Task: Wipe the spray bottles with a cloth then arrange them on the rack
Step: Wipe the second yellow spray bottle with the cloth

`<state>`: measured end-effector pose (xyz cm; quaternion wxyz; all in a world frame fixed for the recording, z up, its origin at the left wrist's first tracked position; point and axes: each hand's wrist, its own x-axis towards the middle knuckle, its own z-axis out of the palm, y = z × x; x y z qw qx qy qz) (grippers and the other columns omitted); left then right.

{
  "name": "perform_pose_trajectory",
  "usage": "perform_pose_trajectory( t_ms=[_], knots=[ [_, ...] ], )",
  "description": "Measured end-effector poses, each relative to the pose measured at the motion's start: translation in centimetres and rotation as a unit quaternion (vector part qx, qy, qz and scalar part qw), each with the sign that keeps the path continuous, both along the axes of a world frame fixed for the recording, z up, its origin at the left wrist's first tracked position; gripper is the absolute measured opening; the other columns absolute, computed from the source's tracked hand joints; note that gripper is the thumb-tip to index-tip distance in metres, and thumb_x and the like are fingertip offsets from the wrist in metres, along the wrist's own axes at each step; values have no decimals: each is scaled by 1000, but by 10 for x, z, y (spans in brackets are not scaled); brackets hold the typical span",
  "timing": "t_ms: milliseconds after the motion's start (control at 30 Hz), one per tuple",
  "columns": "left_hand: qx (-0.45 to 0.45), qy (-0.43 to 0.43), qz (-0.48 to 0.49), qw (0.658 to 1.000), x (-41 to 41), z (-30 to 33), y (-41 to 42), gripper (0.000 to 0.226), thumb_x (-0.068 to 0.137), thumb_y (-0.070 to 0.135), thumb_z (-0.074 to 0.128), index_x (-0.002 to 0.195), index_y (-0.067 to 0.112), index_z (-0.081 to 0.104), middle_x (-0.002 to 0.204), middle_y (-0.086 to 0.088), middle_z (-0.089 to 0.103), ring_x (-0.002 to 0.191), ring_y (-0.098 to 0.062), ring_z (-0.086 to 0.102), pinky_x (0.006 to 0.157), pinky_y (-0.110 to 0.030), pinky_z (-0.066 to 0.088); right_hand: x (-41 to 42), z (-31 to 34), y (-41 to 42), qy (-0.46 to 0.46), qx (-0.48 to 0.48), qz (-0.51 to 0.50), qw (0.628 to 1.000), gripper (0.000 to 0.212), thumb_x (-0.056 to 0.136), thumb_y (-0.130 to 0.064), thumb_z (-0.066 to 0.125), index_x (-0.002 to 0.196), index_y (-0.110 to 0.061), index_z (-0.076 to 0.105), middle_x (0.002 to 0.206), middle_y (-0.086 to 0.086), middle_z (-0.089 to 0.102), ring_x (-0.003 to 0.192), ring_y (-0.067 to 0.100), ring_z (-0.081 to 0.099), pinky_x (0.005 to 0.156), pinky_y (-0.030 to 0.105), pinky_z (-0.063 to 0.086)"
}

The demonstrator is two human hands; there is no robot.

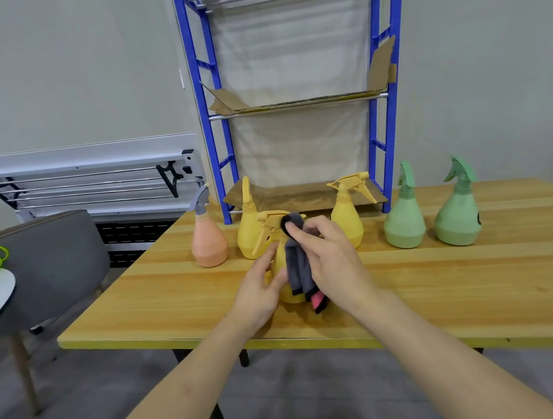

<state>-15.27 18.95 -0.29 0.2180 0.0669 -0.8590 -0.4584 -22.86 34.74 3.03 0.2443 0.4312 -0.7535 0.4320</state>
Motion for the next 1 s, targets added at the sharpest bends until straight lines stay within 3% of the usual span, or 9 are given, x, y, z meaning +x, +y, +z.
perform_pose_trajectory(
  t_ms=[100,167,333,433,500,633,733,867,1000],
  knots=[
    [1,5,-1,1000,1,1,0,63,104,33,57,160,22,29,158,13,35,145,1,26,113,-17,21,2,-15,-1,12,5,-2,1000,37,104,-11,54,139,-18,64,116,2,57,107,15,55,91,25,49],
    [2,7,-4,1000,2,2,1,66,102,37,58,159,23,29,155,17,34,145,1,26,114,-17,21,-1,-21,5,0,-1,-1,1000,36,102,-5,55,135,-14,66,111,0,58,101,18,57,86,26,50],
    [-2,1,-7,1000,4,3,2,69,100,42,58,160,23,29,151,21,32,144,3,26,115,-17,21,3,-11,11,-46,-41,-32,998,34,100,0,58,129,-13,71,106,-2,58,97,8,56,86,5,39],
    [-7,-2,-7,1000,4,3,1,65,103,37,57,159,25,29,151,23,31,144,4,25,118,-19,21,10,3,4,-19,-87,-26,996,35,101,-2,57,132,-14,69,112,-4,58,102,5,57,88,7,42],
    [-9,-6,-6,1000,3,3,0,62,104,33,56,159,25,29,151,23,31,145,3,25,117,-18,20,12,2,-1,-19,-68,-13,997,35,102,-4,55,133,-14,67,113,-5,57,105,5,56,89,7,41],
    [-3,0,-5,1000,4,5,2,75,95,51,55,160,24,29,151,22,31,144,3,26,115,-17,21,3,-16,1,-46,-22,-25,998,32,101,-1,56,129,-10,70,110,-5,59,102,10,59,89,3,38],
    [2,4,-12,1000,4,3,3,76,93,52,55,159,25,29,151,22,31,143,4,26,115,-17,21,1,-17,7,-54,-23,-45,997,32,99,0,59,128,-9,71,109,-4,61,101,12,60,88,0,36],
    [-7,-2,-6,1000,2,2,1,62,104,33,57,159,26,31,157,20,31,146,3,27,119,-19,22,15,0,7,24,-98,-42,994,32,100,-3,60,131,-8,68,116,-1,62,107,8,59,94,12,44],
    [-15,-3,3,1000,0,-1,-4,61,103,13,55,159,25,33,160,11,40,147,-1,33,121,-20,26,16,13,2,96,-80,-27,992,36,102,-5,56,137,-4,62,123,7,61,114,18,59,98,26,51]
  ],
)
